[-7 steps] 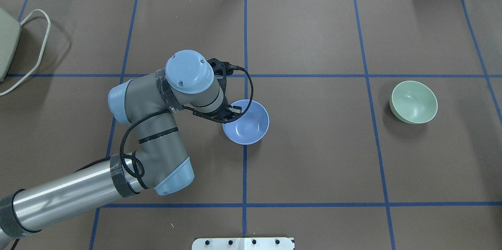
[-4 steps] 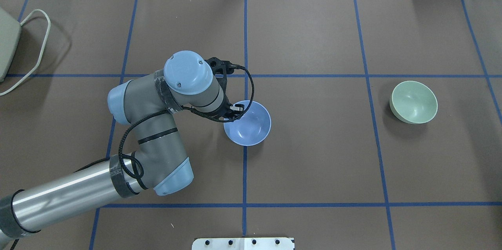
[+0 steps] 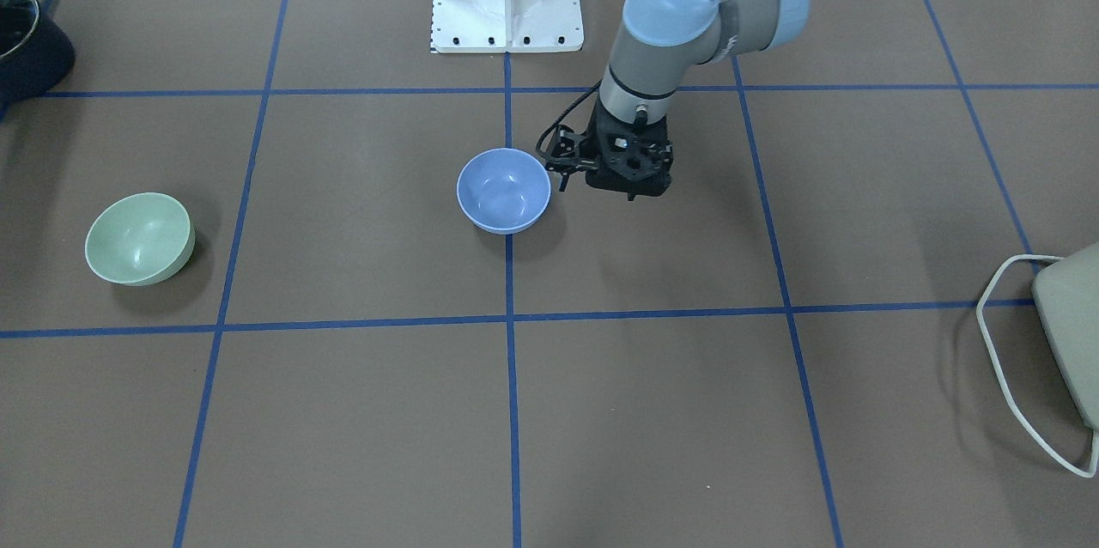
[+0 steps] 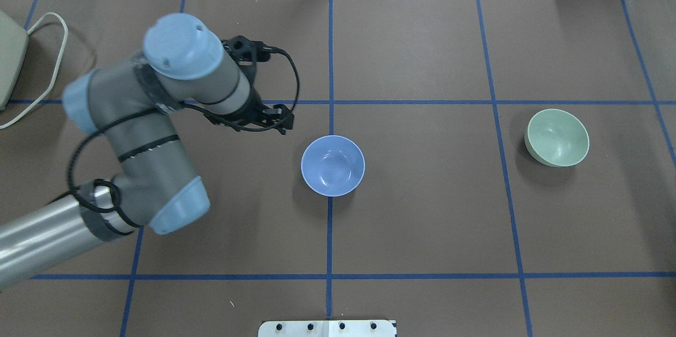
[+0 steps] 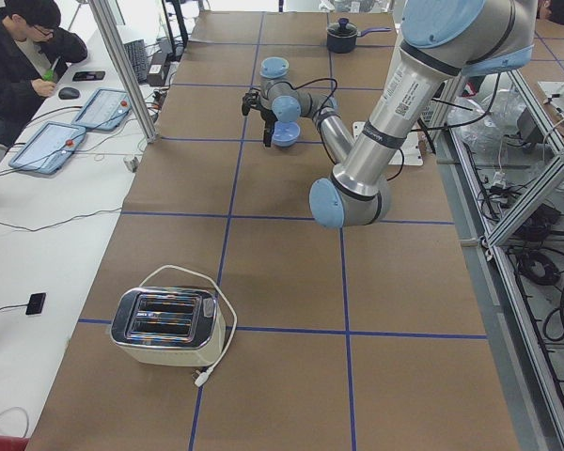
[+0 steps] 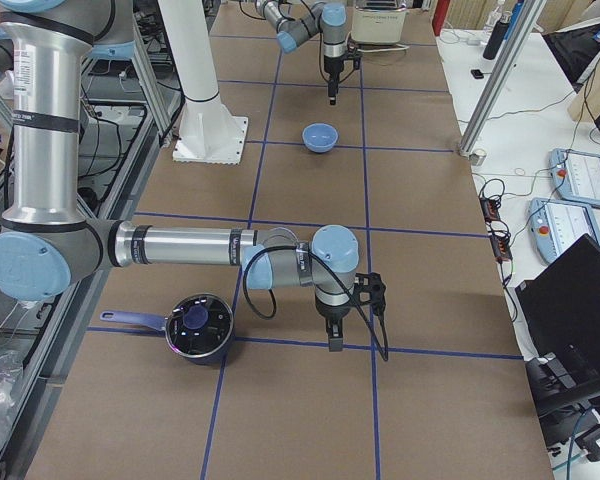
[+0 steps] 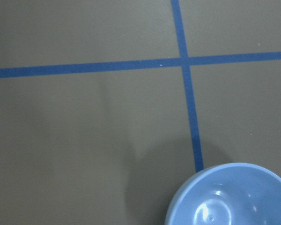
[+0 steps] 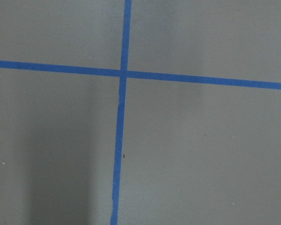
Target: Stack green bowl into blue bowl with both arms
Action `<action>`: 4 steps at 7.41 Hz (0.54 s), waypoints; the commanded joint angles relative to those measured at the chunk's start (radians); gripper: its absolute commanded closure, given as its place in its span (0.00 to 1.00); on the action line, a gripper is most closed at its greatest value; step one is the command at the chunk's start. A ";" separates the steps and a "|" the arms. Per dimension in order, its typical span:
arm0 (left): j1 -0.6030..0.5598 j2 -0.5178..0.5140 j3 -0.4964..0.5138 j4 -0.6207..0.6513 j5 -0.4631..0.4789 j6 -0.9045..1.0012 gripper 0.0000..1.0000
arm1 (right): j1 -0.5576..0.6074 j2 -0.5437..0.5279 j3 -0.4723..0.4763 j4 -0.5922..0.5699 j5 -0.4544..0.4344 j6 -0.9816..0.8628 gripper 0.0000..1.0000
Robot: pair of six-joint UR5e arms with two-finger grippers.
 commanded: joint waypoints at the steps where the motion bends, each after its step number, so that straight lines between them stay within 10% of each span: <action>1: -0.169 0.131 -0.116 0.117 -0.068 0.284 0.01 | -0.021 0.015 0.011 0.081 0.103 0.066 0.00; 4: -0.495 0.322 -0.103 0.128 -0.215 0.756 0.01 | -0.168 0.035 0.184 0.078 0.096 0.417 0.00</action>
